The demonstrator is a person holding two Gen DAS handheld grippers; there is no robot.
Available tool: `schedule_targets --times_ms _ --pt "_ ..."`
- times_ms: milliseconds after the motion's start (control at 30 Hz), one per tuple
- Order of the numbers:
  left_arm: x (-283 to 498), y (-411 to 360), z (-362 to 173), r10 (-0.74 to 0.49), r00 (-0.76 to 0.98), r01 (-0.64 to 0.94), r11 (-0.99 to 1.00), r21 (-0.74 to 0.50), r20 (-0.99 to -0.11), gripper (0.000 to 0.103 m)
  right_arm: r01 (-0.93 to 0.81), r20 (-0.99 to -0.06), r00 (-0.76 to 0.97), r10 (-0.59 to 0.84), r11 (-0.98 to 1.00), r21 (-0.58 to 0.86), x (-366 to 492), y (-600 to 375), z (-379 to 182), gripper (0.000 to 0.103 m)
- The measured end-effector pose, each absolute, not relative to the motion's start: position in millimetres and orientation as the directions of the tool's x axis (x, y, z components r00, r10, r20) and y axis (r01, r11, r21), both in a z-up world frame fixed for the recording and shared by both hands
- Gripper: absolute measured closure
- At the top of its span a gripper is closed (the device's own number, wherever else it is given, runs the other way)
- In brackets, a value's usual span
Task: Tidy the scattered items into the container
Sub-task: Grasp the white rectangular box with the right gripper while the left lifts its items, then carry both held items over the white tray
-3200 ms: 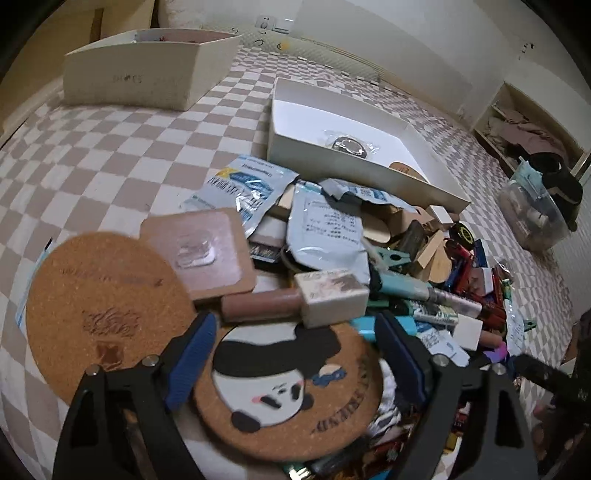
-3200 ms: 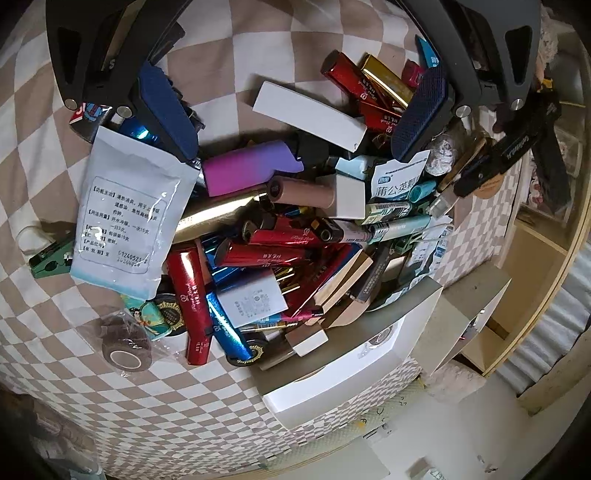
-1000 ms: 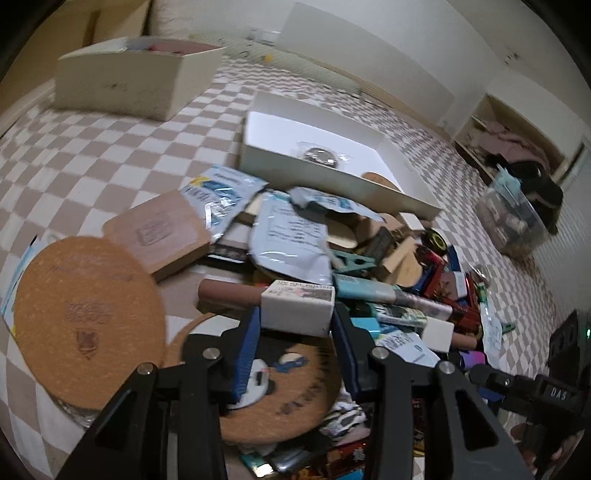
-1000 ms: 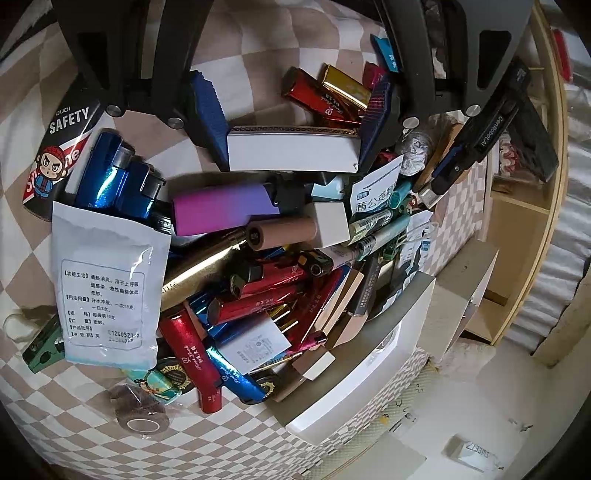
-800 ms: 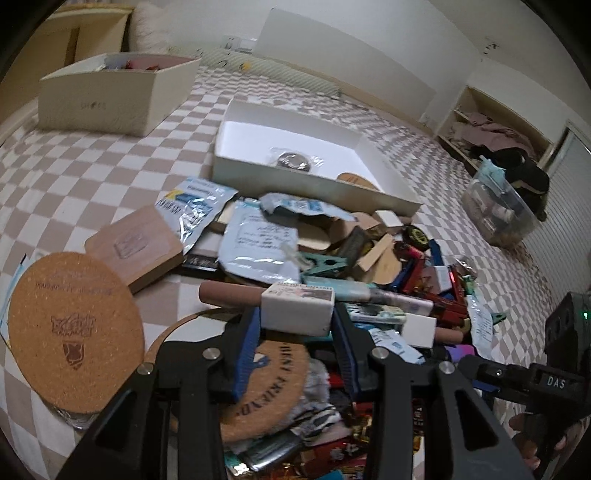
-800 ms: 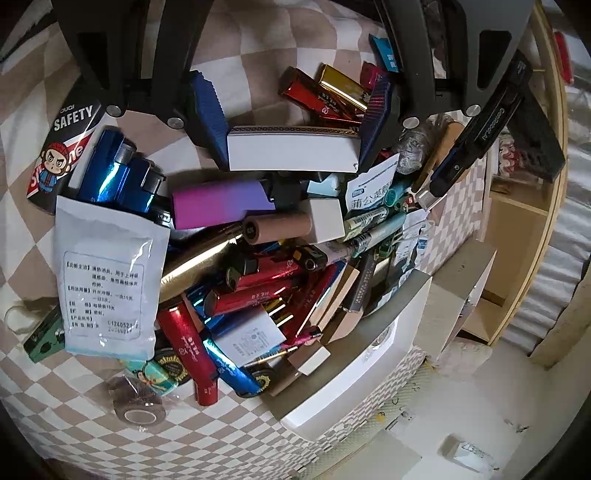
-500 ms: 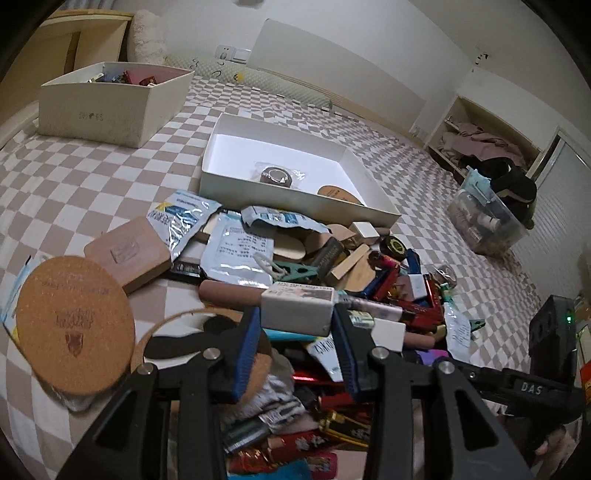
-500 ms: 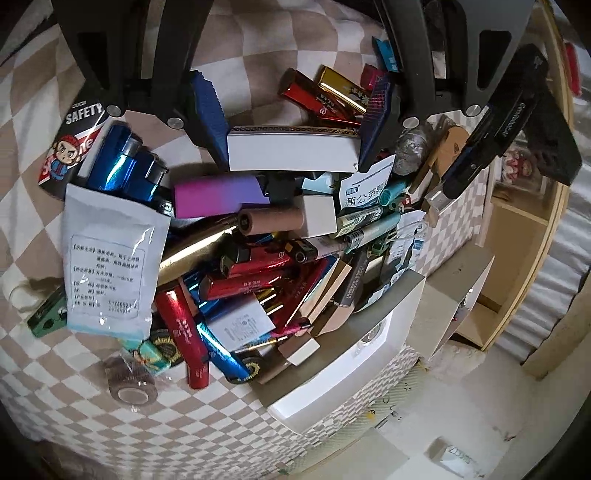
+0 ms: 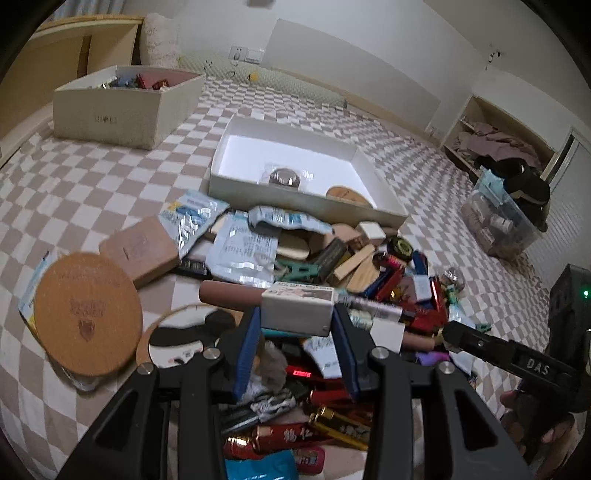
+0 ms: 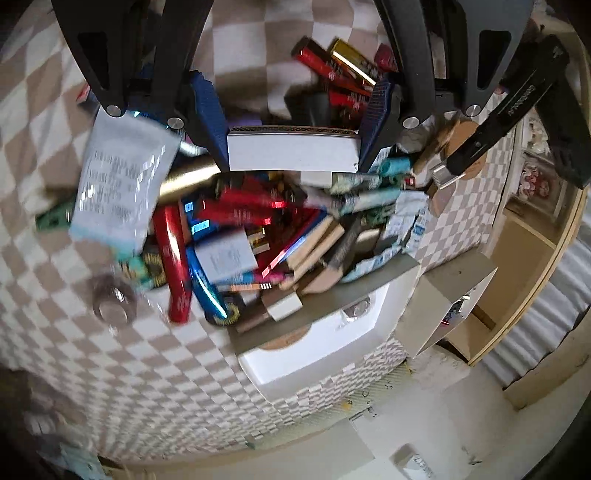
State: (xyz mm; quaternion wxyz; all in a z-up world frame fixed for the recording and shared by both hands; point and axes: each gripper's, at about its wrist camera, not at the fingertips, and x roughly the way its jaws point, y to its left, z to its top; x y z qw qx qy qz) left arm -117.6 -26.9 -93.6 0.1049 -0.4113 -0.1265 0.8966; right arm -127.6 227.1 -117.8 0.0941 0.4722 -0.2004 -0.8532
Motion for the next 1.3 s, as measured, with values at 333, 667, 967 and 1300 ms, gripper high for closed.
schedule_targets --times_ms 333,667,967,1300 --pt "-150 -16 -51 0.267 -0.700 -0.111 -0.957 -0.268 -0.663 0.064 0.065 -0.738 -0.603 -0.303 -0.941 0.332 -166 222 -79 0.037" --pt "-183 4 -16 0.244 -0.741 -0.134 -0.967 -0.218 -0.626 0.064 0.142 -0.698 -0.660 -0.277 -0.959 0.246 -206 208 -37 0.037" --pt "-203 7 -3 0.242 -0.749 -0.138 -0.967 -0.212 -0.617 0.064 0.169 -0.667 -0.703 -0.247 -0.969 0.181 -230 200 -12 0.037" --pt "-217 2 -4 0.246 -0.745 -0.135 -0.966 -0.222 -0.619 0.064 0.170 -0.668 -0.703 -0.242 -0.970 0.173 -244 200 -11 0.037"
